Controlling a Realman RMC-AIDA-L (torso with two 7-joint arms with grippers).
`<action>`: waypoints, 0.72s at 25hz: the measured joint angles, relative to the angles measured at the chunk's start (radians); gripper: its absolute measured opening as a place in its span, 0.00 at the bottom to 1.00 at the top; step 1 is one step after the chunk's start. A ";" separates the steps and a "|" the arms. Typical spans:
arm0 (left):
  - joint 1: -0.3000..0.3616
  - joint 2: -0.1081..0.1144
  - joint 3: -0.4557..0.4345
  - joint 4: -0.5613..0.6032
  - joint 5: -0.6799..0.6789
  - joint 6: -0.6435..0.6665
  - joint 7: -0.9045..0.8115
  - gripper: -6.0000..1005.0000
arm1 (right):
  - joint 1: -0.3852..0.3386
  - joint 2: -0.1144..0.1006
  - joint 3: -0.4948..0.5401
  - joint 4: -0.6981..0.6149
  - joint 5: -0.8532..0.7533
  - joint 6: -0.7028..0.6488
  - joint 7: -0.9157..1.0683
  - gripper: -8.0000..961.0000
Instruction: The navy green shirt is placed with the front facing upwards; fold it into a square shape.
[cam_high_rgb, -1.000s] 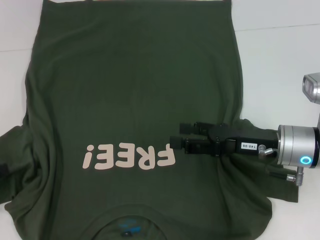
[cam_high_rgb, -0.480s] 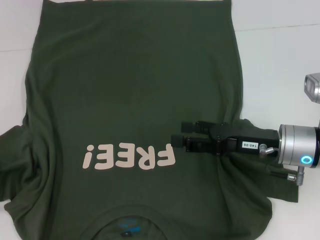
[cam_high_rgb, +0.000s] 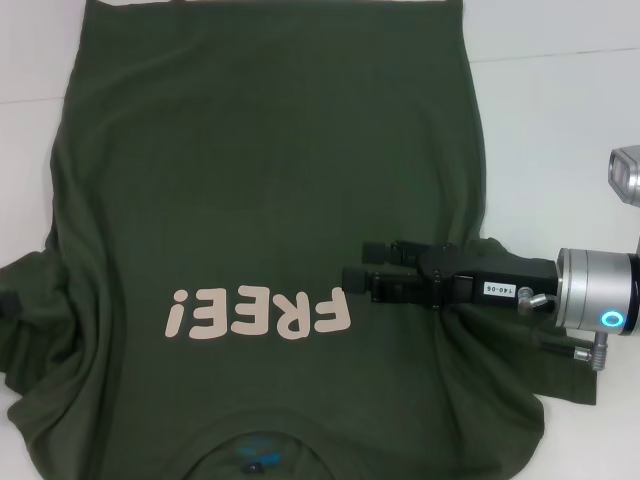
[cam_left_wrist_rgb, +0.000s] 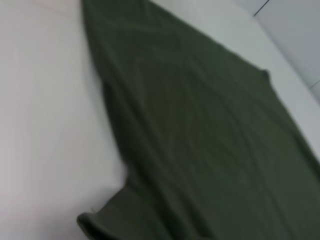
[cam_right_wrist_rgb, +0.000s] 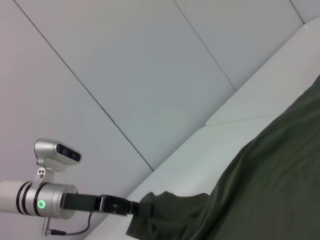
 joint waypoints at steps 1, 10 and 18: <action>-0.001 0.000 0.000 0.002 -0.011 0.010 -0.005 0.03 | 0.000 0.000 0.000 0.000 0.000 0.000 0.000 0.95; -0.014 0.001 -0.001 0.003 -0.106 0.108 -0.027 0.03 | -0.005 0.001 0.000 0.000 0.000 -0.004 0.000 0.95; -0.023 0.008 -0.001 0.020 -0.130 0.125 -0.039 0.03 | -0.008 0.002 0.000 0.000 0.000 -0.008 0.002 0.95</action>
